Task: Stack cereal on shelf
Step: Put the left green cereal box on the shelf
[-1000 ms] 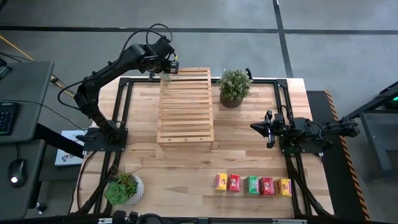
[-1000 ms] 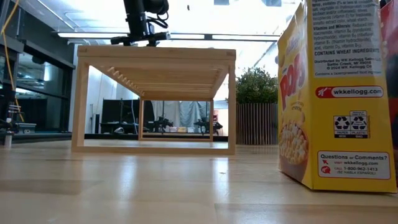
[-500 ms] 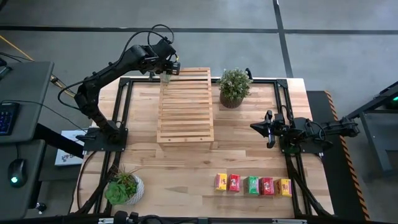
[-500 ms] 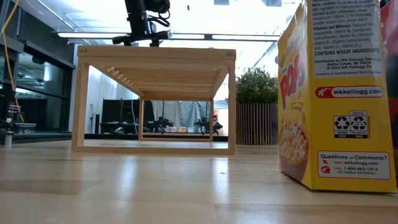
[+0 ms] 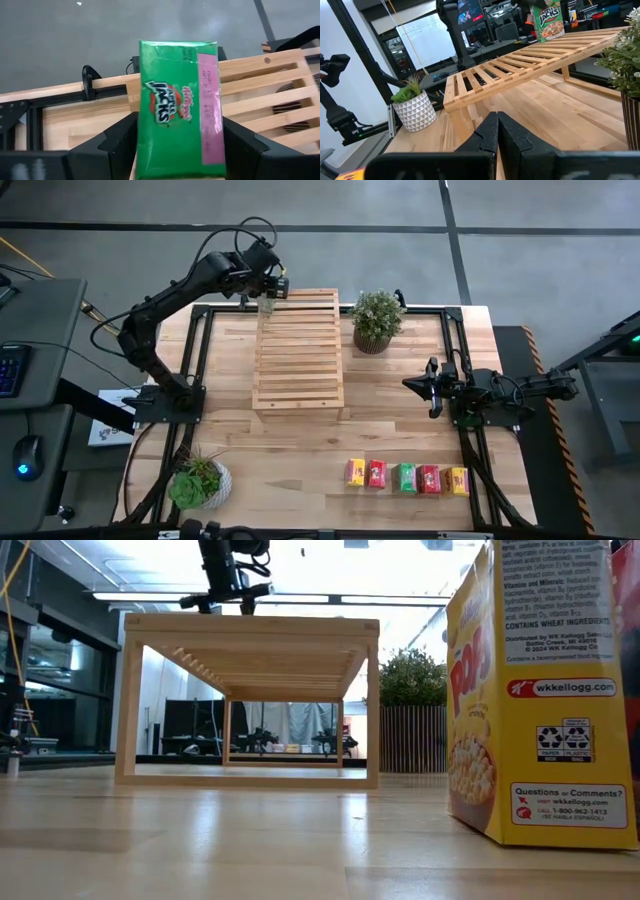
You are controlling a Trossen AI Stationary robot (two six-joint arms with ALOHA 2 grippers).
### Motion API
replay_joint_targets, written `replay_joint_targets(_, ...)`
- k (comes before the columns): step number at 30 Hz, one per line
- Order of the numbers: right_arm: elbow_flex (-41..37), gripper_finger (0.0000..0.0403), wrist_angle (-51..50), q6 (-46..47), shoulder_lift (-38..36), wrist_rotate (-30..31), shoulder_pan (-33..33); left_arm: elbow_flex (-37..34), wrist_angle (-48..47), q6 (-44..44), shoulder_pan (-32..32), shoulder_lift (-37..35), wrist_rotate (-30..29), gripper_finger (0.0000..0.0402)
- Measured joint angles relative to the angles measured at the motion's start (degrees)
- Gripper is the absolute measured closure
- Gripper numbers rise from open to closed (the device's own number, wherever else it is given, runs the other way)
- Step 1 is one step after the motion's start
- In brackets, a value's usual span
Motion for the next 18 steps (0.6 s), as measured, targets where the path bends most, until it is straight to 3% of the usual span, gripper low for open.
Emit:
replay_joint_targets(14,0.0,0.0402,0.0,0.0,0.0,0.0,0.0,0.0,1.1,1.4,2.5,-8.1,1.2,0.0178)
replay_joint_targets(18,0.0,0.0402,0.0,0.0,0.0,0.0,0.0,0.0,2.7,4.6,3.2,-11.4,-1.9,0.0182)
